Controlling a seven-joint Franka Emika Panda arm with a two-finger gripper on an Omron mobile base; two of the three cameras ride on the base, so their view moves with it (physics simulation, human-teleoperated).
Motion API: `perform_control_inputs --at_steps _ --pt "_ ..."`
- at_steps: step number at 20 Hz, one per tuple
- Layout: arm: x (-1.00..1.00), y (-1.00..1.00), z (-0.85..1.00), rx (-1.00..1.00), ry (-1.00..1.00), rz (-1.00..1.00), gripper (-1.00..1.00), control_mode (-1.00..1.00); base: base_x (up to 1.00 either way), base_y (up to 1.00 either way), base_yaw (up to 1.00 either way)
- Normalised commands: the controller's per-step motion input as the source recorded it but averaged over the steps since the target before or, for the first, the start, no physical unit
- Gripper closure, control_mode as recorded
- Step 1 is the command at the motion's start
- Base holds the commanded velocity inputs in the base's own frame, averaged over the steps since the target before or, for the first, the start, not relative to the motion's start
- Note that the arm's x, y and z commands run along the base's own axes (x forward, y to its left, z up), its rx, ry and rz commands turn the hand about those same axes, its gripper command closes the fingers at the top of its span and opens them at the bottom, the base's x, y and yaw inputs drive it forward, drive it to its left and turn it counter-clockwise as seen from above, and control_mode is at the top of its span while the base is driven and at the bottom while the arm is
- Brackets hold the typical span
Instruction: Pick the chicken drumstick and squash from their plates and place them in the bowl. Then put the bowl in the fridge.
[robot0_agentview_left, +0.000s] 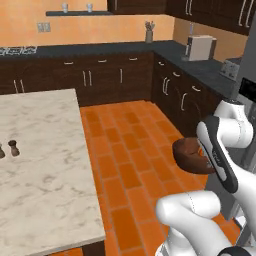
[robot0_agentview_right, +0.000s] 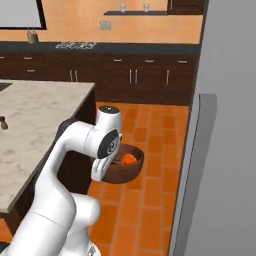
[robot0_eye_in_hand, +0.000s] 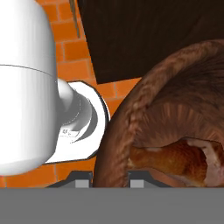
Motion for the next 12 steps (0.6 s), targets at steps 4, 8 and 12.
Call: perform_control_inputs --at_steps 4,8,12 --pt "0.0 0.0 0.0 0.0 0.0 0.0 1.0 1.0 1.0 -0.26 0.1" --pt "0.0 0.0 0.0 0.0 0.0 0.0 1.0 1.0 1.0 -0.16 0.02" --pt "0.0 0.0 0.0 0.0 0.0 0.0 1.0 1.0 1.0 0.0 -0.27"
